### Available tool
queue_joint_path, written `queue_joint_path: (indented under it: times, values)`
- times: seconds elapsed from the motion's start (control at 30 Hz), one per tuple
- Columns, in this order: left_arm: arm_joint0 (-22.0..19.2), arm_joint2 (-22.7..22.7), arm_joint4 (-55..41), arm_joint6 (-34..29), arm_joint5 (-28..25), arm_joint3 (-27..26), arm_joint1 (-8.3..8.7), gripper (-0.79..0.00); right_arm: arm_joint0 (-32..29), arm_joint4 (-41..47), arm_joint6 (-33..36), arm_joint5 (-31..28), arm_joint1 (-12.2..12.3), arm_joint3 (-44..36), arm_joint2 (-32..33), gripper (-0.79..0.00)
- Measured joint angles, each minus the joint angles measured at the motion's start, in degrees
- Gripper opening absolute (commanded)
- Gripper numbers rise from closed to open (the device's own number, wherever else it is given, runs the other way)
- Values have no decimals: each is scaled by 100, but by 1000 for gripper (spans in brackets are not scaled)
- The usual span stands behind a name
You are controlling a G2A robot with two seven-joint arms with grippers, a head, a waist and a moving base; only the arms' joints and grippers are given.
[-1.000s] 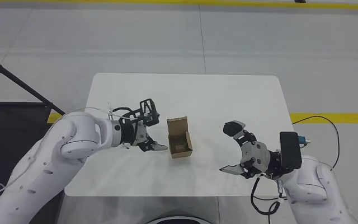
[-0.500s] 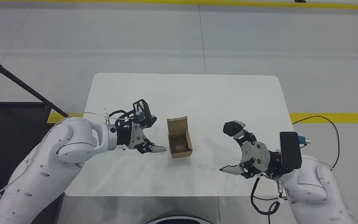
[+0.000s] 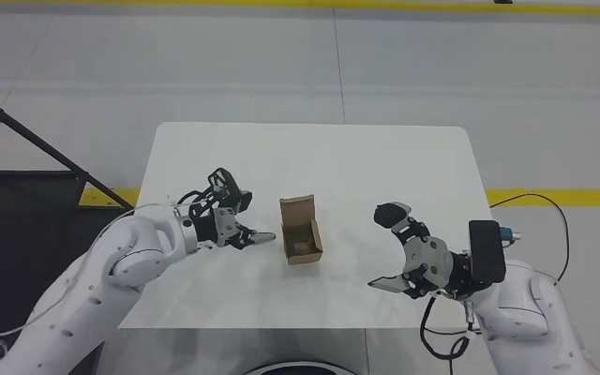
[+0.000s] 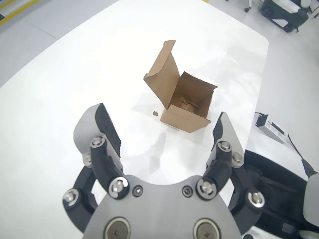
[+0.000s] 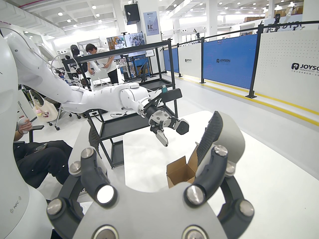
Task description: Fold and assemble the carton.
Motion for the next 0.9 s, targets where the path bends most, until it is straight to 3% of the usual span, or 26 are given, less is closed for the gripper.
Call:
queue_joint_path:
  times: [0.1,0.3,0.47,0.73,0.9]
  values:
    - [169,43,76,579,40,130,-44,-342,0,0,0,0,0,0,0,0]
    - [248,83,-99,1254,-55,361,-128,-286,0,0,0,0,0,0,0,0]
    - [154,213,-121,1230,-21,521,-200,-166,0,0,0,0,0,0,0,0]
    - [-102,527,-6,1161,63,727,-348,-197,0,0,0,0,0,0,0,0]
    - [-296,713,-27,1210,71,949,-454,-286,0,0,0,0,0,0,0,0]
